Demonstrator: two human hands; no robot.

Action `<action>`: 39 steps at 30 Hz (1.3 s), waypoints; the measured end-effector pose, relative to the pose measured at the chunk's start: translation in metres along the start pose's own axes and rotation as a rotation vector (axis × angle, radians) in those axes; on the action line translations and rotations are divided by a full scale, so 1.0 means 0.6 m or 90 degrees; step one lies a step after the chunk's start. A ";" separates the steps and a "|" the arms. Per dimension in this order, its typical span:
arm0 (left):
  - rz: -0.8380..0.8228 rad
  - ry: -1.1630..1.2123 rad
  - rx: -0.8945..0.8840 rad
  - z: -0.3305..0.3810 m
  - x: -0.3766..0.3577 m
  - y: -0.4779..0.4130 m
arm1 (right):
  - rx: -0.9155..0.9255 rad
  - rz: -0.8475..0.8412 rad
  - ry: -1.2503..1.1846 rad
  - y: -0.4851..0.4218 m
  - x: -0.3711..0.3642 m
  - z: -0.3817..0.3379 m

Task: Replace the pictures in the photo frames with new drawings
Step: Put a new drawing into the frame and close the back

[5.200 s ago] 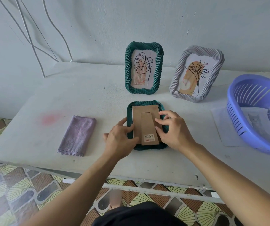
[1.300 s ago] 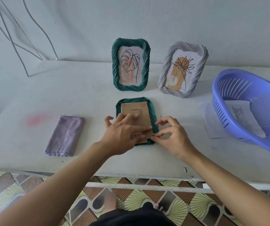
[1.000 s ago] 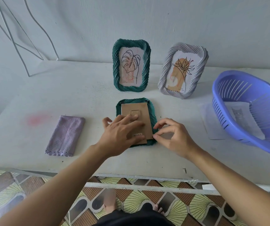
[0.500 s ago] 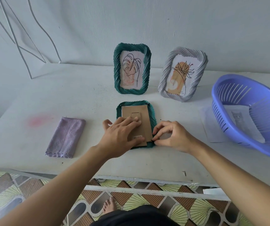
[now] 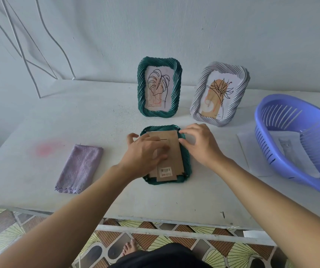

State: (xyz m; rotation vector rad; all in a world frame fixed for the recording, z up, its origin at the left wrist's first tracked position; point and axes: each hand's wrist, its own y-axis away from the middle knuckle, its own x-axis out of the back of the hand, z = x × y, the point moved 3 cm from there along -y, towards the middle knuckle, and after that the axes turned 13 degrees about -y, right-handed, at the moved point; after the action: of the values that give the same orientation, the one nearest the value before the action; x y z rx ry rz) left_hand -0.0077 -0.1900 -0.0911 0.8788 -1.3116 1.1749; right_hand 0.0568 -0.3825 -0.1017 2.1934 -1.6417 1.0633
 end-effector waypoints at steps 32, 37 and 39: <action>0.001 0.068 0.039 -0.038 -0.042 0.010 | -0.120 -0.026 -0.193 -0.059 -0.011 0.037; 0.086 0.046 0.100 -0.065 -0.033 -0.004 | -0.122 -0.023 -0.185 -0.057 -0.012 0.032; 0.115 0.047 0.151 -0.083 -0.029 -0.011 | -0.126 -0.020 -0.162 -0.057 -0.015 0.029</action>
State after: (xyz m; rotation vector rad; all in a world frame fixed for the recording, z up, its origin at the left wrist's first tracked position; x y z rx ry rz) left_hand 0.0125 -0.1460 -0.1130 0.8897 -1.2272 1.5138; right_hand 0.0940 -0.3731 -0.1115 2.2864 -1.7205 0.6024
